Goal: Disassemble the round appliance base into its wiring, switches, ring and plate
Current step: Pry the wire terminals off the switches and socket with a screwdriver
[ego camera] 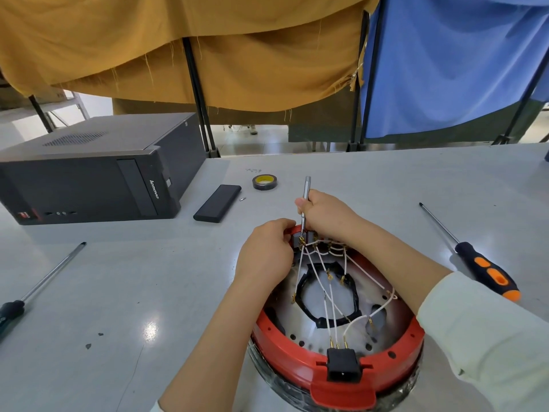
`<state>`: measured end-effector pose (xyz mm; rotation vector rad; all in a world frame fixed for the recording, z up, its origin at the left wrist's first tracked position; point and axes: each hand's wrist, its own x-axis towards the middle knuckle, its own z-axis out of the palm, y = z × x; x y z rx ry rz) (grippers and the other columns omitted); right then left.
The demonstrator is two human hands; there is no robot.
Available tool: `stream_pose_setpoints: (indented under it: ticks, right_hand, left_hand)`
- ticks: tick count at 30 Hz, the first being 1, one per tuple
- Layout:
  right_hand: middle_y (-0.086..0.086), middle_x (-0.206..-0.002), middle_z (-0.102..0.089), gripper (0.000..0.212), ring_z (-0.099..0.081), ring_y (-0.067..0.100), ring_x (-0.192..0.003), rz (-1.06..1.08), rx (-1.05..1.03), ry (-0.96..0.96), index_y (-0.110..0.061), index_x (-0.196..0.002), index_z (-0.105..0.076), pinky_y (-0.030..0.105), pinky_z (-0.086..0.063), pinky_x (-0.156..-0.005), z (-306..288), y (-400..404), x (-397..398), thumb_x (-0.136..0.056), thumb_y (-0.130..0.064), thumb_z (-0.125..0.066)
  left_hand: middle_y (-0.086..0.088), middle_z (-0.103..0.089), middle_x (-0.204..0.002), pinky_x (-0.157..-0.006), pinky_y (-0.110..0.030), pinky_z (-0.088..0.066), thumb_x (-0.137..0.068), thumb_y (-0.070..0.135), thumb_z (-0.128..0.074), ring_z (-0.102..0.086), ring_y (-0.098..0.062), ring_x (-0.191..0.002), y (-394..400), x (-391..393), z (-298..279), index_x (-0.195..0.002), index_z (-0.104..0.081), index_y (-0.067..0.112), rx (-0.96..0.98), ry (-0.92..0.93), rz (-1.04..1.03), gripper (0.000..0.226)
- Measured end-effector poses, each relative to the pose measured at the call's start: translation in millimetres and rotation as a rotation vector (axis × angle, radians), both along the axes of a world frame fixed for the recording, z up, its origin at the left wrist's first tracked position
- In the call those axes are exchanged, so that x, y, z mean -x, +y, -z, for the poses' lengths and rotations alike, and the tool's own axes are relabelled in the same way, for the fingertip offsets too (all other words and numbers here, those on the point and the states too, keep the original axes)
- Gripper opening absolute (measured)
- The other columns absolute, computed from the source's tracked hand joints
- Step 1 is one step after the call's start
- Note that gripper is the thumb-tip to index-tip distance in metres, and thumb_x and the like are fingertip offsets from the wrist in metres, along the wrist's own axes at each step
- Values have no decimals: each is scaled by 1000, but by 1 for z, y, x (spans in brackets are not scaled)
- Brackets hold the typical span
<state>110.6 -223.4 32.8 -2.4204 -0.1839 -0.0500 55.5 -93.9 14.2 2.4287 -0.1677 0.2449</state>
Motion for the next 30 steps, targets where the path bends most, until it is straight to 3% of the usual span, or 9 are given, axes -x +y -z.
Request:
stream_pose_setpoints:
  ticks: [3,5,11,14,18,24,30]
  right_hand:
    - [2,-82,-57,24,-61,26,-85,-3,-209,-24,-20,-86,-49,40,-48,-79,8,-5,3,-99,-35,-35]
    - [-2,-71,-54,24,-59,23,-73,2,-294,-70,-24,-82,-47,38,-49,-71,12,-7,6,-99,-35,-36]
    - [-14,-79,-51,21,-61,25,-96,-39,-255,-87,-20,-94,-48,47,-47,-93,13,-6,7,-100,-36,-36]
    - [-10,-83,-54,22,-61,24,-94,-24,-195,-72,-19,-96,-48,45,-47,-90,11,-5,7,-100,-36,-35]
    - [-3,-85,-56,23,-57,21,-86,9,-87,-51,-19,-93,-49,33,-40,-74,6,-2,2,-100,-35,-35]
    - [0,-80,-55,26,-56,24,-83,-4,-74,-2,-15,-91,-50,35,-42,-76,3,-2,0,-100,-34,-35]
    - [-2,-79,-54,25,-59,24,-85,-21,-184,-21,-25,-79,-46,37,-46,-80,6,-4,3,-100,-34,-36]
  left_hand:
    - [1,-61,-124,-82,-25,-38,-93,10,-43,-54,-21,-114,0,0,0,-124,-59,27,3,4,-3,39]
    - [2,-60,-126,-84,-25,-38,-93,10,-42,-53,-20,-115,1,0,0,-124,-59,27,-2,5,-3,39]
    - [2,-61,-124,-81,-24,-38,-93,10,-43,-54,-21,-113,1,-1,1,-124,-59,27,-6,-4,-5,39]
    - [0,-62,-122,-80,-24,-38,-93,10,-43,-54,-21,-111,1,-1,1,-123,-60,26,-6,-8,-2,38]
    - [1,-62,-123,-78,-23,-36,-92,9,-43,-54,-21,-111,1,-1,2,-123,-59,26,-17,-9,2,39]
    - [0,-62,-122,-79,-22,-36,-91,8,-44,-55,-21,-112,1,-2,2,-122,-61,25,-8,-11,3,39]
    - [0,-62,-123,-80,-24,-37,-91,8,-44,-54,-22,-112,0,-1,2,-123,-60,26,-14,-5,0,40]
